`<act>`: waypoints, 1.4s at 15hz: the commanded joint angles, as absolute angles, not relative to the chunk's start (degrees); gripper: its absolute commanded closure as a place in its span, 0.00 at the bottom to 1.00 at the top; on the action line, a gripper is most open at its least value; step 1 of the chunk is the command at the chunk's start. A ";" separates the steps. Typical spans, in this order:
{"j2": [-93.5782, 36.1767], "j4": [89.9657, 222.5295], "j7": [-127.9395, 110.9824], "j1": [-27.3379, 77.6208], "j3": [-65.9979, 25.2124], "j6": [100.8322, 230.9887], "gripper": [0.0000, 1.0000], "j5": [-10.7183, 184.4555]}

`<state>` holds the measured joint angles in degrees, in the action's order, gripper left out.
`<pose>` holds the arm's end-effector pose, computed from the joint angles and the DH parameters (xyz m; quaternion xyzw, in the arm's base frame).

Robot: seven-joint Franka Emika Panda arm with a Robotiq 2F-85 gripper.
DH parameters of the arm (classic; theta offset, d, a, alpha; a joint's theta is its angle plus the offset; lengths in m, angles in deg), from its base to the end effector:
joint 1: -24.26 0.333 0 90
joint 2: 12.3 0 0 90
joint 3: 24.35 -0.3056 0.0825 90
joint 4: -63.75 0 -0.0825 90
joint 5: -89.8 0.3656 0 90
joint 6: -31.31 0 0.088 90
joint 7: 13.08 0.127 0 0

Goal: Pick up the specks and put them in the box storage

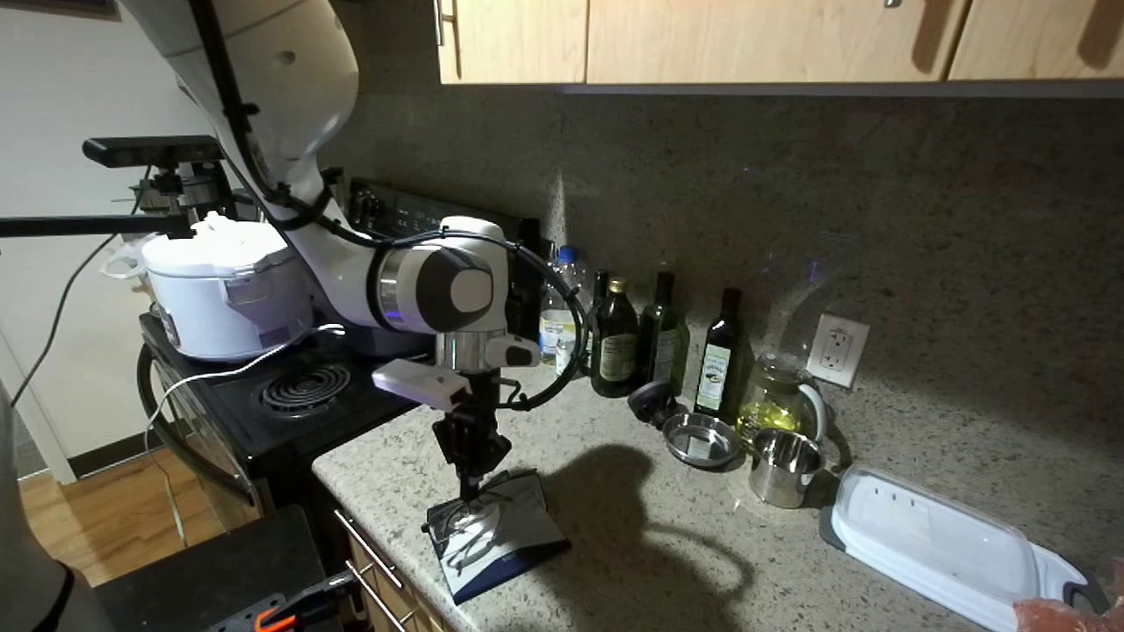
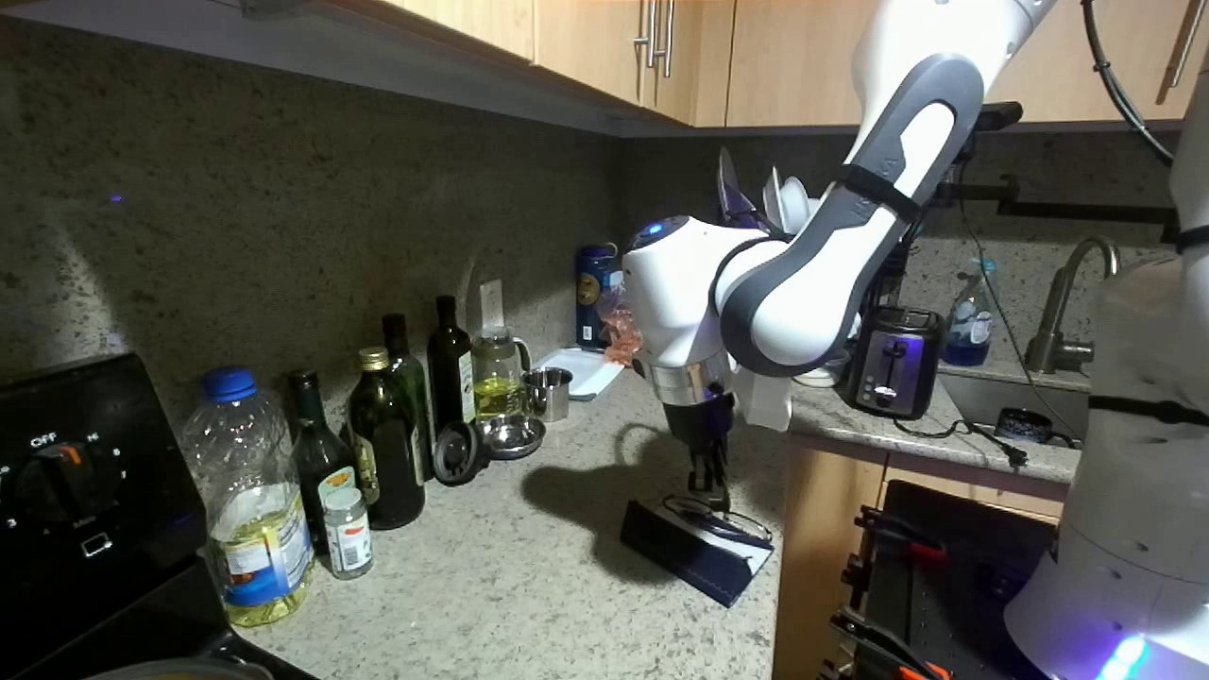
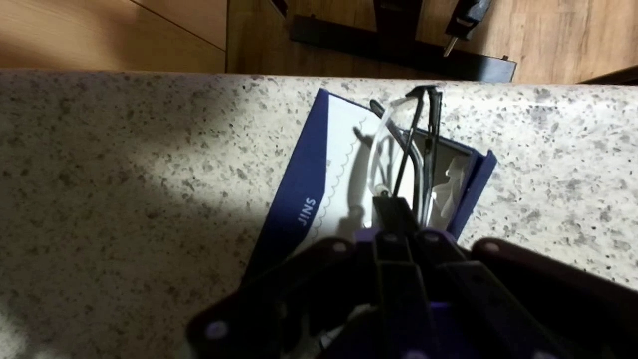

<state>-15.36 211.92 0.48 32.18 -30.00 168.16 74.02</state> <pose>0.3916 0.0888 0.2086 0.9830 0.1114 -0.1018 0.1048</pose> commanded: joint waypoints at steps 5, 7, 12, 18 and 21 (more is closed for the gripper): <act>-17.65 210.77 0.73 31.37 -29.52 169.84 1.00 74.48; -17.90 210.87 0.74 31.04 -29.29 170.54 1.00 74.66; -19.32 210.61 0.76 30.79 -28.42 173.20 1.00 74.97; -20.85 209.73 0.82 30.70 -28.03 174.85 1.00 75.75; -21.34 208.92 0.93 30.79 -27.87 174.75 1.00 76.52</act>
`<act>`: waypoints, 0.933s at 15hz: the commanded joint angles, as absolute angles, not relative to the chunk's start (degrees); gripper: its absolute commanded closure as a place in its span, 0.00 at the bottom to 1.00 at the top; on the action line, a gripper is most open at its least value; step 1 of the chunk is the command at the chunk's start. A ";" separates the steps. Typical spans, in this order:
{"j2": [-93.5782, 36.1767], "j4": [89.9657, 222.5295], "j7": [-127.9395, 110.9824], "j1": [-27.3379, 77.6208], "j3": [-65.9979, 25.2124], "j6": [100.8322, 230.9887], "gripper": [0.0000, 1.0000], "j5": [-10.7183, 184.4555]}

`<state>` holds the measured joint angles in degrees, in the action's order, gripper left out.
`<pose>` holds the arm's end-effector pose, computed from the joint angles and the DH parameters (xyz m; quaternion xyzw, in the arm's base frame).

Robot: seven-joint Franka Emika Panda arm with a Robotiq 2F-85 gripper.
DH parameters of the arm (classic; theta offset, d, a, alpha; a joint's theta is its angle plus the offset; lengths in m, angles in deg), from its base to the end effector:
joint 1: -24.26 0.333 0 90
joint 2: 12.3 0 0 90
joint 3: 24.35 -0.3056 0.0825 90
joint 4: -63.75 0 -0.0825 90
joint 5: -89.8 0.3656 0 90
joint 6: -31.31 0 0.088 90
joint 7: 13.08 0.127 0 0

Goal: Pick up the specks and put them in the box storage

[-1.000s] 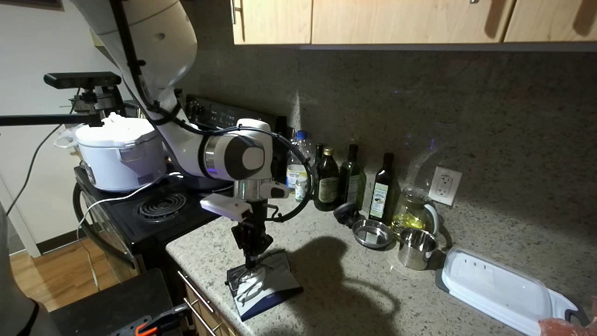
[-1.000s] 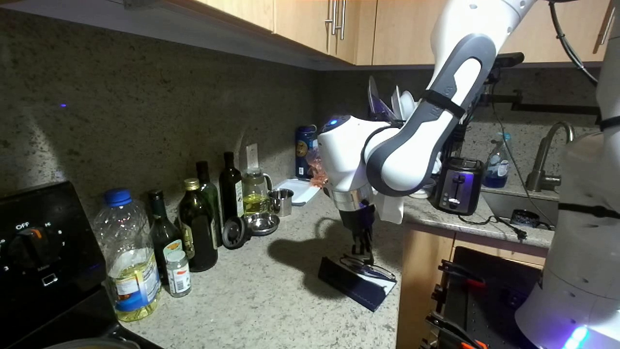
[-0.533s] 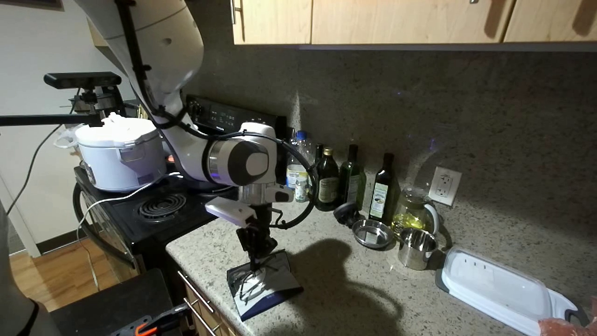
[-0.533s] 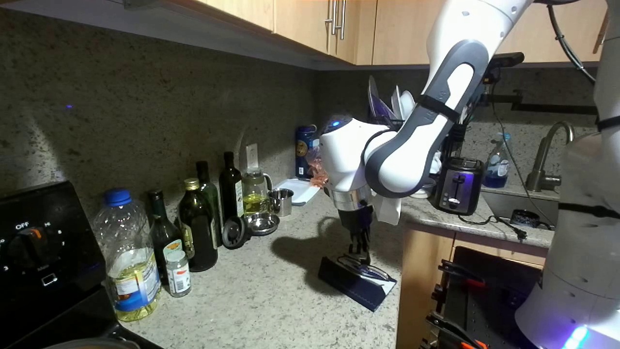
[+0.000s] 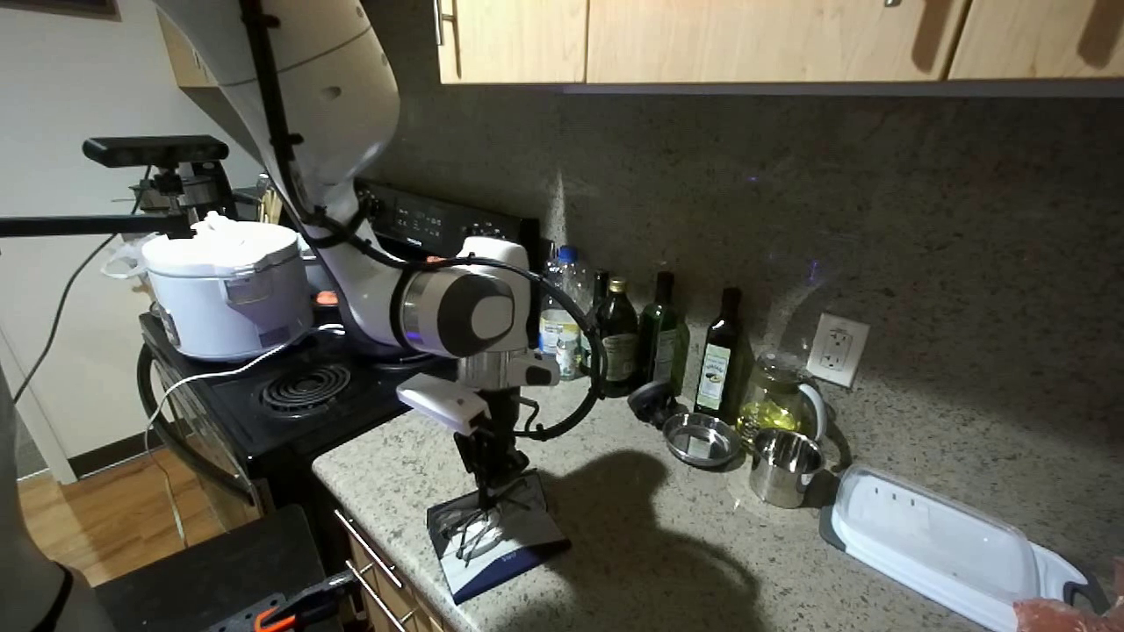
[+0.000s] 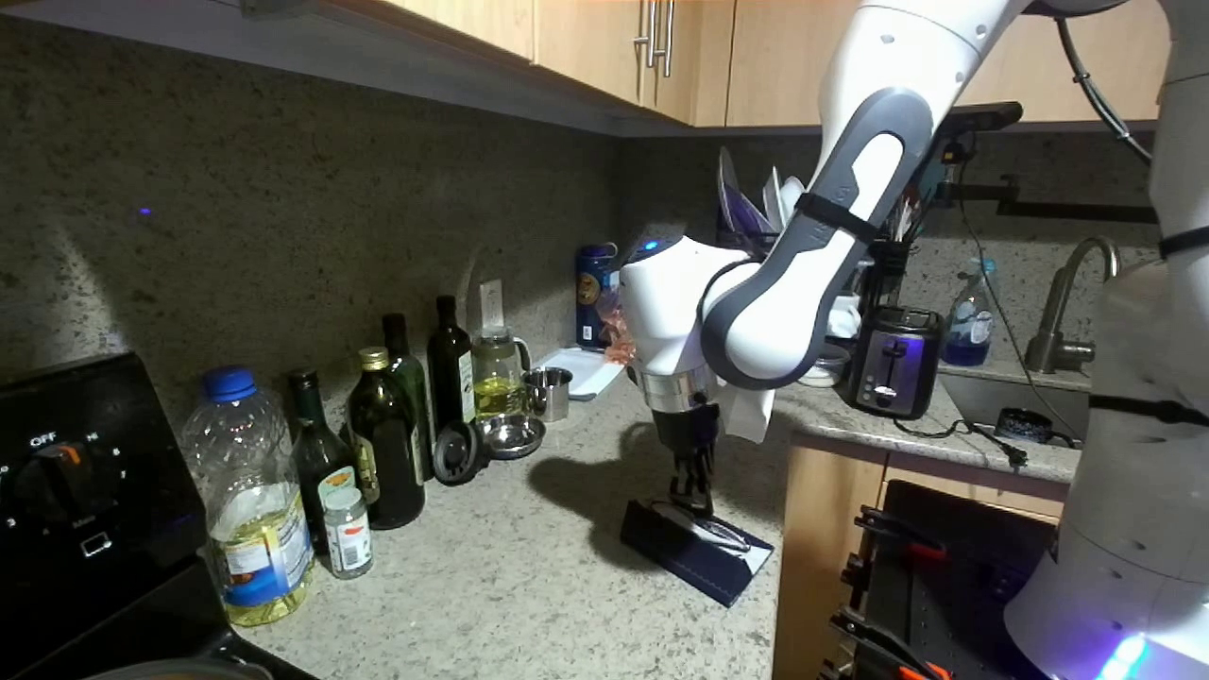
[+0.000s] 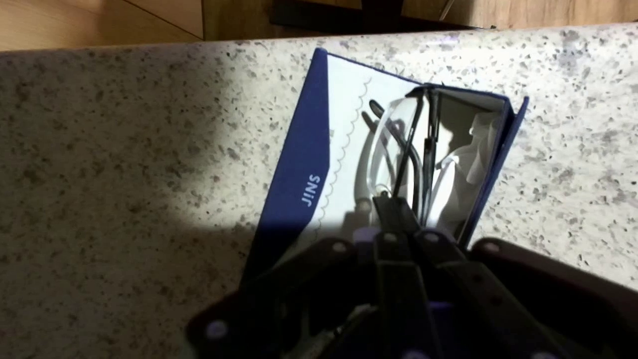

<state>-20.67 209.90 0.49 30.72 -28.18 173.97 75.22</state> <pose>0.4115 0.0740 0.1866 0.9897 0.0801 -0.0869 0.0810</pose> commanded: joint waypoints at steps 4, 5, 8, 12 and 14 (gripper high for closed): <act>-22.69 207.68 1.54 31.08 -27.76 174.38 1.00 76.46; -23.09 207.51 1.61 31.13 -27.78 174.43 1.00 76.64; -24.40 207.47 1.18 31.13 -28.01 175.24 1.00 78.22; -25.75 207.84 0.62 31.24 -28.47 177.48 1.00 81.81; -25.95 208.12 0.61 31.42 -28.67 178.70 1.00 83.47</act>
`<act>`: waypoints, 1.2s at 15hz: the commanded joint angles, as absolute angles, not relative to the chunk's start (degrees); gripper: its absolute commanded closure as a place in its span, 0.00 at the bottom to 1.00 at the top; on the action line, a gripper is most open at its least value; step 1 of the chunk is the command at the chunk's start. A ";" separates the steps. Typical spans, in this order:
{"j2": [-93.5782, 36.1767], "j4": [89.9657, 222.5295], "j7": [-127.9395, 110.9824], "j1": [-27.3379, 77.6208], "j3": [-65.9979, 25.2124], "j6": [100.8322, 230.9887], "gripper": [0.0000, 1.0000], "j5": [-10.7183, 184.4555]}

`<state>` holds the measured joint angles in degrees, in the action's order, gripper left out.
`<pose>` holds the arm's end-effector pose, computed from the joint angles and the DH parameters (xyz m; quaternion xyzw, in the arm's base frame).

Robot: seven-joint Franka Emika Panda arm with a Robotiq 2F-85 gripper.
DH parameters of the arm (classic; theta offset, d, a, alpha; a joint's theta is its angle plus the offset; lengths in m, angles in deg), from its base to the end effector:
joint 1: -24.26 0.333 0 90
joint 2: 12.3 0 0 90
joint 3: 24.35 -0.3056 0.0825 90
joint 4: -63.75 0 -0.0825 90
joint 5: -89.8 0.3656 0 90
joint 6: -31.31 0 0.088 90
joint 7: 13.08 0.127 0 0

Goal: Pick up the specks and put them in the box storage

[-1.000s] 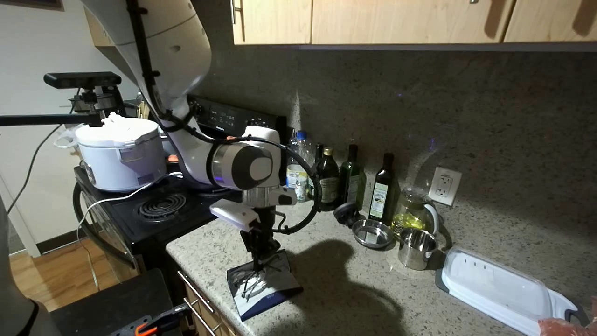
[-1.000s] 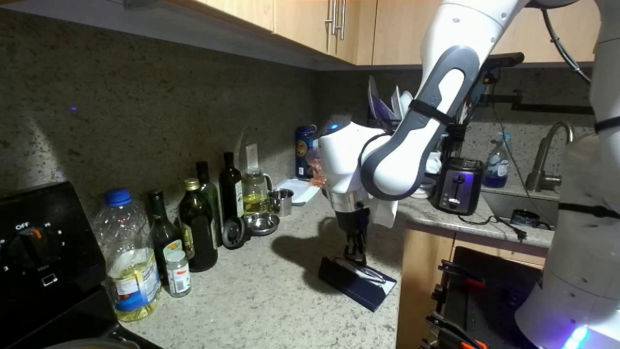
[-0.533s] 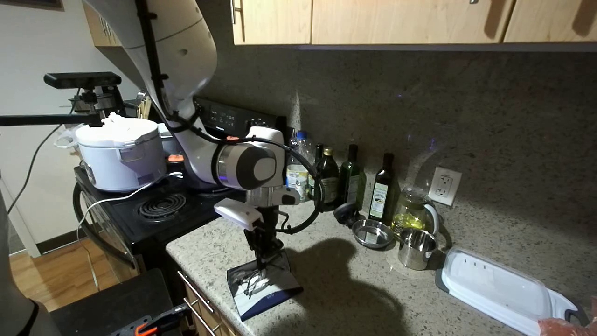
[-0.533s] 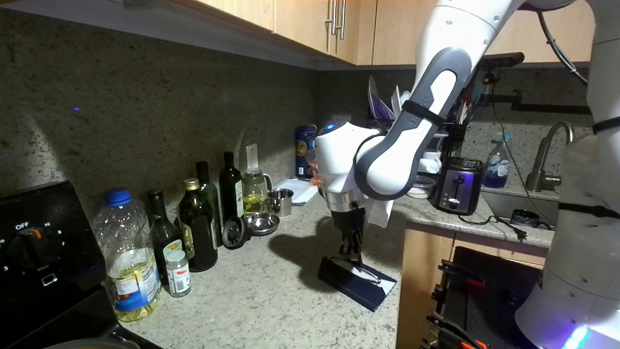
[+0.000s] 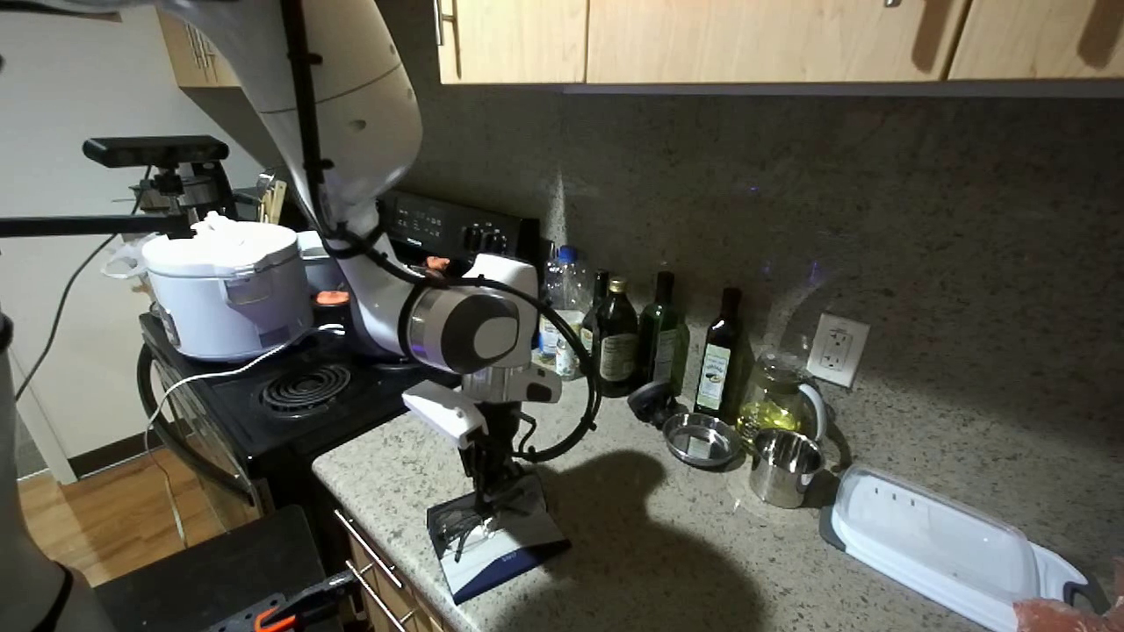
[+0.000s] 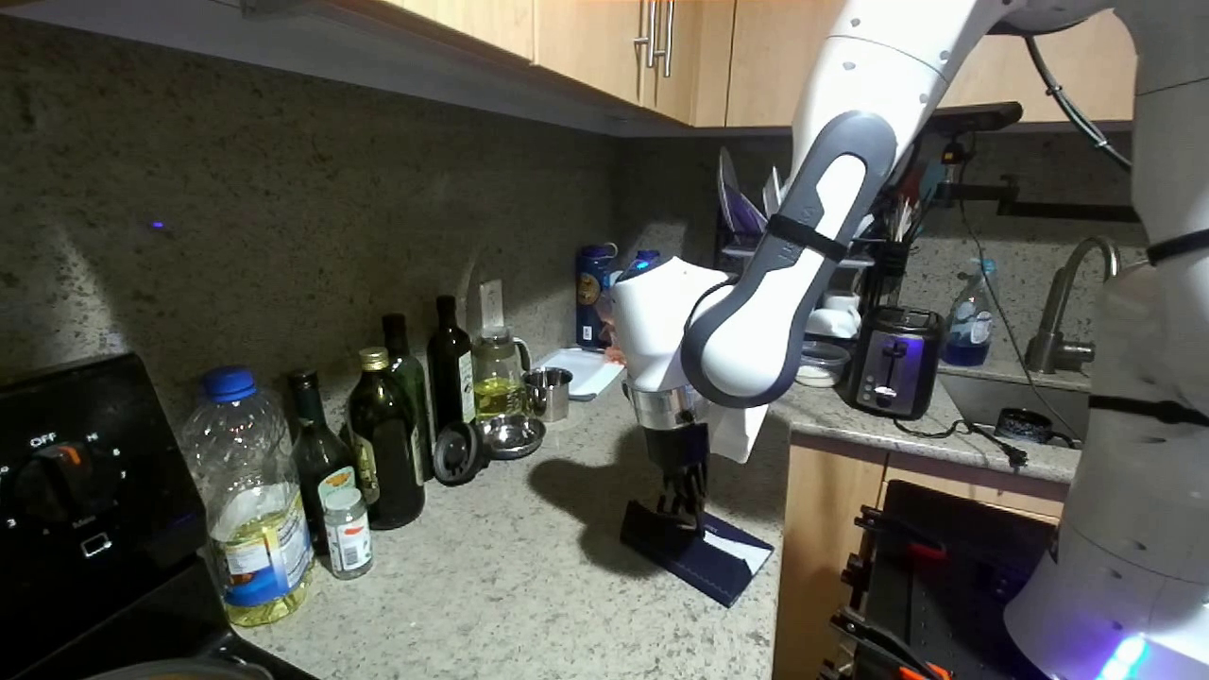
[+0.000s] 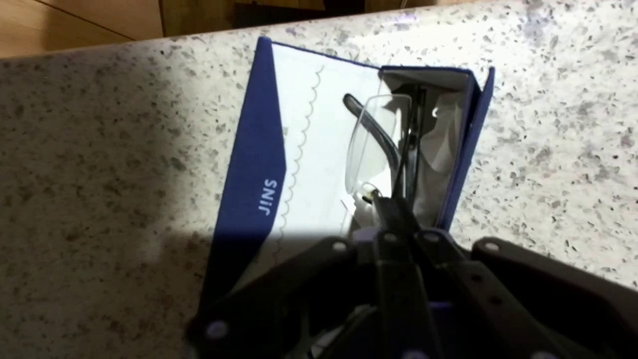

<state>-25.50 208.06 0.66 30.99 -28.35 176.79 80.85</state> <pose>0.4180 0.0813 0.1631 0.9933 0.0424 -0.0951 0.0506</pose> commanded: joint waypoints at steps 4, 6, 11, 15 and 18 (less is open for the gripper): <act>-24.87 208.75 1.57 32.03 -28.18 179.20 1.00 83.93; -23.38 209.52 2.33 32.31 -27.81 179.12 1.00 83.15; -20.25 211.06 3.04 32.48 -27.88 178.99 0.66 82.71; -17.22 212.54 3.76 32.48 -28.02 178.85 0.38 82.05; -13.84 214.17 5.82 32.69 -28.33 178.33 0.27 80.73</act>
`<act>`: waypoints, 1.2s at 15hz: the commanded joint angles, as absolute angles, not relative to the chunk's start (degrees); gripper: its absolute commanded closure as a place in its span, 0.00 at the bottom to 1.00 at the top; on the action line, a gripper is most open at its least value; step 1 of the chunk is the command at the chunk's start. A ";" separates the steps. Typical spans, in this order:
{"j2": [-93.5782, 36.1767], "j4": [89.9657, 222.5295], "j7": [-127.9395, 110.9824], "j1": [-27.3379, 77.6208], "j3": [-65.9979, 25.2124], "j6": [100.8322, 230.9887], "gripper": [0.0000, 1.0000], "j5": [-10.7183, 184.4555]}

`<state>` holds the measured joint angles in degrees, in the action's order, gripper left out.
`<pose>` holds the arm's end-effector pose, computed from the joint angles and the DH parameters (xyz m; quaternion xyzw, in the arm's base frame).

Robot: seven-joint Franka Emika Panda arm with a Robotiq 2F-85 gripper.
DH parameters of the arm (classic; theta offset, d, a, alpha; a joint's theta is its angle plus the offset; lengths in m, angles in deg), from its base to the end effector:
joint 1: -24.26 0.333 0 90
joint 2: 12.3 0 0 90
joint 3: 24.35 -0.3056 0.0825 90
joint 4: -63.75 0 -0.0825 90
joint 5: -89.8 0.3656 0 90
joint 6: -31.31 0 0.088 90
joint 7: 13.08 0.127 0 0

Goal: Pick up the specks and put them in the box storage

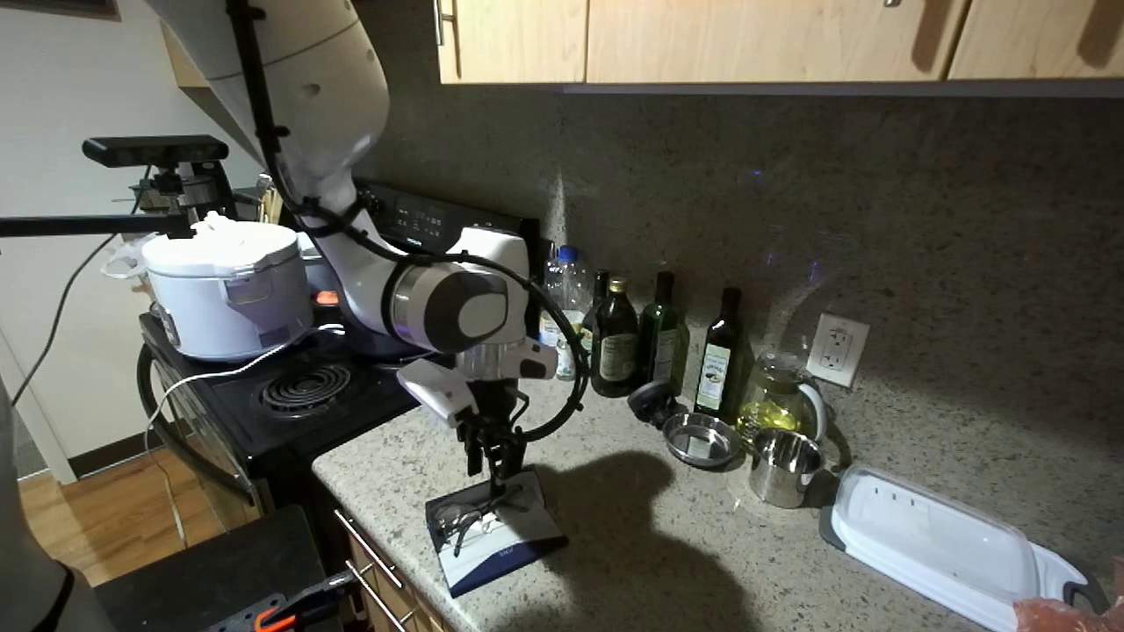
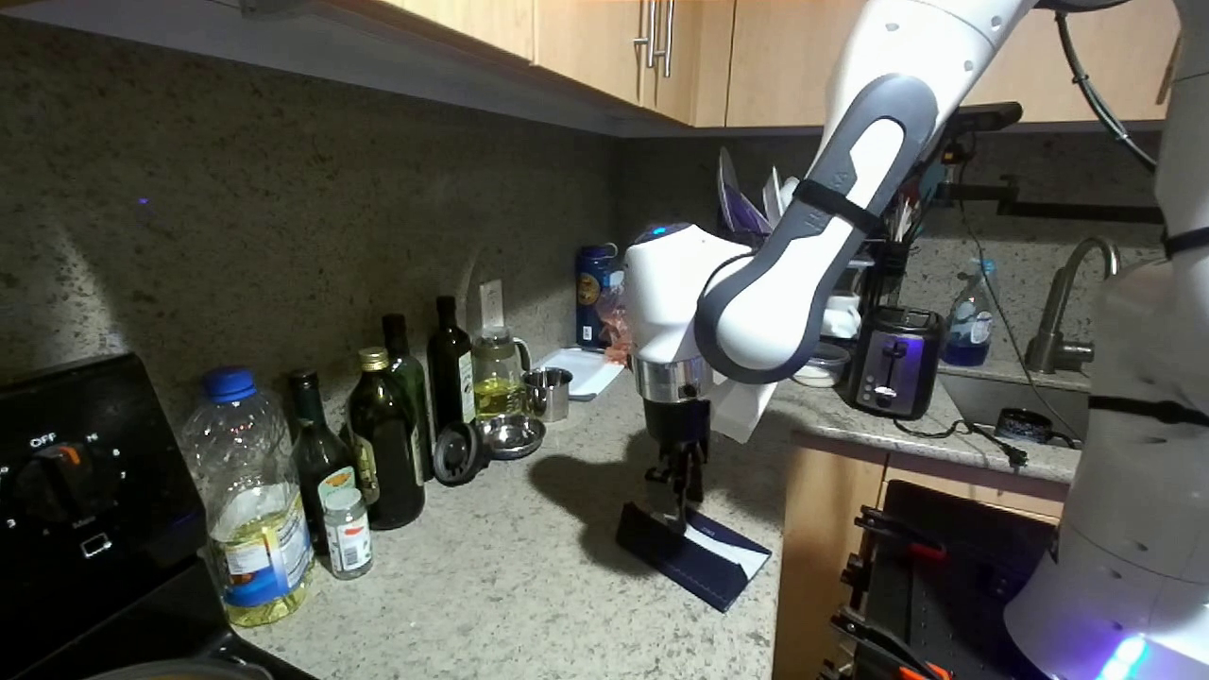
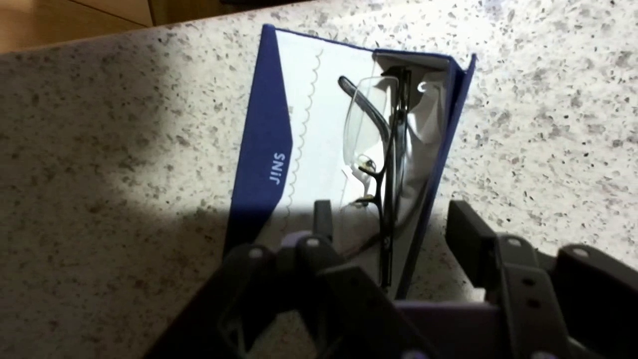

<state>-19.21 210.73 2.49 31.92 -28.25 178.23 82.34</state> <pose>0.4167 0.0867 0.1978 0.9976 0.0217 -0.0520 0.0414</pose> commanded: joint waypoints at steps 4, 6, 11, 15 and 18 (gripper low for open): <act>-9.74 215.60 8.27 32.86 -29.58 177.34 0.25 79.05; -8.32 215.85 7.89 32.92 -30.74 176.67 0.20 79.58; -7.26 214.61 5.35 33.81 -33.54 174.01 0.00 81.74; -6.37 214.16 2.69 35.21 -35.36 172.78 0.00 85.03; -5.29 213.91 -0.06 36.41 -36.31 172.29 0.00 87.84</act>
<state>-7.90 214.16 3.10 35.43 -35.44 174.97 84.65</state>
